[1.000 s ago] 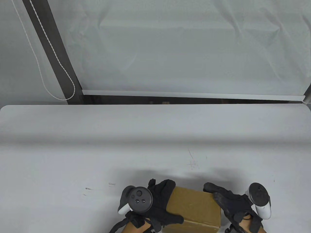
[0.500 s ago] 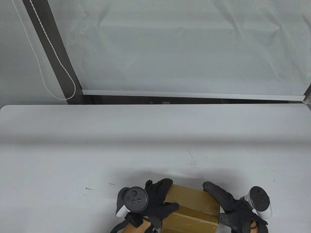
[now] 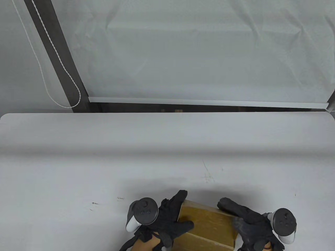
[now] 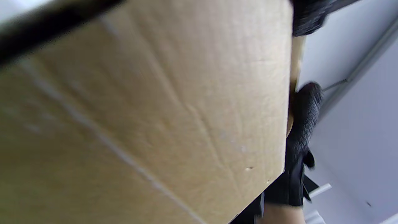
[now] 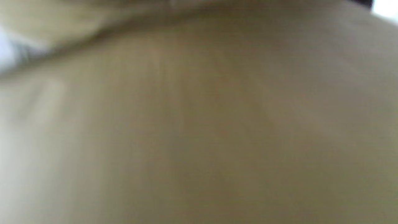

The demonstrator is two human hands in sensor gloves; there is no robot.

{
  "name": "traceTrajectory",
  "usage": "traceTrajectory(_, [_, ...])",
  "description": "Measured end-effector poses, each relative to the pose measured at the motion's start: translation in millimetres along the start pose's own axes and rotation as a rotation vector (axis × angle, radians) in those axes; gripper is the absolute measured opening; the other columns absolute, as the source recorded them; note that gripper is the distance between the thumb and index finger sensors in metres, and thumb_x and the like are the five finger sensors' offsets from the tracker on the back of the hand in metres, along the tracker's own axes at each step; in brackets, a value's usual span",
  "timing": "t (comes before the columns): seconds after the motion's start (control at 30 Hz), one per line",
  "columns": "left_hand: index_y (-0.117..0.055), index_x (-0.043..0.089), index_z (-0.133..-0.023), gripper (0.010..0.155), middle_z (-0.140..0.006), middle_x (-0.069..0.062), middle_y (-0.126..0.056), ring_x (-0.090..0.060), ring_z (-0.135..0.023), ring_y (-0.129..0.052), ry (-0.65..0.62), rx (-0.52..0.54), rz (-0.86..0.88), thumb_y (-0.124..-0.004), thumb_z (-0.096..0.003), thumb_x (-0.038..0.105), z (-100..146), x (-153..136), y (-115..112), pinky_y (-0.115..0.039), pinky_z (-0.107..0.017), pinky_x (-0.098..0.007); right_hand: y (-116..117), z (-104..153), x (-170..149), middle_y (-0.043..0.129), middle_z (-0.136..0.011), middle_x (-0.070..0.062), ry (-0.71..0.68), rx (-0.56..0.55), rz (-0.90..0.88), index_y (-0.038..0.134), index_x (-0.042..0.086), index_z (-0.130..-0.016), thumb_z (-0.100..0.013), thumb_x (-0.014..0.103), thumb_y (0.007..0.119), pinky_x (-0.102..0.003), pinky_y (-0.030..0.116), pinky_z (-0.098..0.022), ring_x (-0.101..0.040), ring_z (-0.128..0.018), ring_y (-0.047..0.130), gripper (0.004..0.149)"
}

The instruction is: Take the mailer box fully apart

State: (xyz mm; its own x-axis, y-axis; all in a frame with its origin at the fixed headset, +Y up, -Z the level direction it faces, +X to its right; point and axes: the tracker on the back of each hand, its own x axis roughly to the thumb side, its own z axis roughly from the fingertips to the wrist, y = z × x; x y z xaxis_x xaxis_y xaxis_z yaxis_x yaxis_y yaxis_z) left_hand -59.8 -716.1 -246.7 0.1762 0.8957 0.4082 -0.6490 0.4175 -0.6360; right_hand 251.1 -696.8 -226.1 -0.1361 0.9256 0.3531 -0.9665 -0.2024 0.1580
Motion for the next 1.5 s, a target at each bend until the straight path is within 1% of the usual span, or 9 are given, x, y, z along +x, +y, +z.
traceTrajectory(0.1, [-0.006, 0.015, -0.109, 0.099, -0.113, -0.028, -0.016, -0.056, -0.099, -0.028, -0.007, -0.012, 0.069, -0.085, -0.0531, 0.038, -3, 1, -4, -0.005, -0.061, -0.078, -6, 2, -4, 0.1, -0.066, -0.032, 0.06, -0.038, -0.115, 0.081, -0.004, -0.085, -0.049, 0.082, 0.053, -0.066, 0.078, -0.037, -0.05, -0.049, 0.102, 0.097])
traceTrajectory(0.2, [-0.033, 0.005, -0.11, 0.077, -0.107, -0.026, -0.047, -0.053, -0.093, -0.047, 0.032, 0.127, 0.093, -0.082, -0.0533, 0.026, -1, -4, 2, -0.008, -0.062, -0.077, -4, 1, -12, 0.104, -0.058, -0.03, 0.095, 0.002, -0.256, 0.083, -0.005, -0.083, -0.05, 0.079, 0.05, -0.064, 0.08, -0.034, -0.046, -0.043, 0.105, 0.096])
traceTrajectory(0.3, [-0.058, 0.008, -0.104, 0.051, -0.096, -0.023, -0.066, -0.049, -0.089, -0.057, 0.079, 0.126, 0.161, -0.075, -0.0591, 0.027, 0, -13, 6, -0.008, -0.065, -0.077, 0, 2, -22, 0.098, -0.067, -0.033, 0.152, 0.025, -0.389, 0.075, -0.005, -0.089, -0.052, 0.076, 0.049, -0.066, 0.075, -0.04, -0.049, -0.051, 0.1, 0.093])
traceTrajectory(0.53, [-0.064, 0.011, -0.1, 0.045, -0.096, -0.018, -0.067, -0.048, -0.092, -0.056, 0.116, 0.285, 0.183, -0.073, -0.0596, 0.027, 10, -22, 17, -0.012, -0.066, -0.077, 8, -1, -27, 0.076, -0.093, -0.035, 0.027, 0.126, -0.498, 0.052, 0.001, -0.106, -0.051, 0.079, 0.054, -0.069, 0.062, -0.056, -0.054, -0.076, 0.082, 0.096])
traceTrajectory(0.8, [-0.061, 0.011, -0.101, 0.047, -0.096, -0.02, -0.064, -0.048, -0.09, -0.057, 0.103, 0.346, 0.291, -0.07, -0.0608, 0.033, 14, -36, 19, -0.014, -0.066, -0.077, 26, -3, -40, 0.04, -0.112, -0.032, 0.037, 0.399, -0.176, 0.012, 0.013, -0.111, -0.049, 0.073, 0.072, -0.072, 0.043, -0.068, -0.055, -0.096, 0.056, 0.105])
traceTrajectory(1.03, [-0.062, 0.006, -0.103, 0.057, -0.097, -0.028, -0.061, -0.053, -0.089, -0.054, 0.098, 0.279, 0.388, -0.067, -0.0611, 0.044, 11, -54, 14, -0.012, -0.063, -0.078, 19, -6, -34, 0.053, -0.109, -0.033, 0.012, 0.351, -0.152, 0.027, 0.01, -0.111, -0.047, 0.061, 0.083, -0.074, 0.047, -0.065, -0.058, -0.093, 0.065, 0.099])
traceTrajectory(1.2, [-0.066, 0.004, -0.103, 0.066, -0.101, -0.035, -0.056, -0.06, -0.09, -0.046, 0.128, 0.24, 0.446, -0.065, -0.0593, 0.054, 12, -64, 8, -0.011, -0.06, -0.077, 10, -3, -40, 0.082, -0.093, -0.035, 0.046, 0.179, -0.267, 0.056, 0.002, -0.106, -0.054, 0.064, 0.06, -0.069, 0.066, -0.055, -0.055, -0.075, 0.089, 0.081])
traceTrajectory(1.33, [-0.073, 0.006, -0.1, 0.061, -0.104, -0.034, -0.056, -0.06, -0.092, -0.044, 0.102, 0.235, 0.45, -0.066, -0.0596, 0.051, 12, -63, 10, -0.009, -0.06, -0.077, 7, 0, -51, 0.092, -0.083, -0.033, 0.147, 0.085, -0.374, 0.072, 0.001, -0.098, -0.054, 0.061, 0.064, -0.068, 0.068, -0.052, -0.053, -0.068, 0.094, 0.074])
traceTrajectory(1.5, [-0.079, 0.012, -0.097, 0.048, -0.105, -0.028, -0.062, -0.056, -0.096, -0.046, 0.06, 0.206, 0.426, -0.068, -0.0607, 0.041, 9, -58, 15, -0.01, -0.061, -0.078, 4, 1, -62, 0.076, -0.095, -0.038, 0.33, 0.265, -0.247, 0.061, 0.001, -0.104, -0.054, 0.06, 0.069, -0.071, 0.058, -0.058, -0.058, -0.078, 0.081, 0.077])
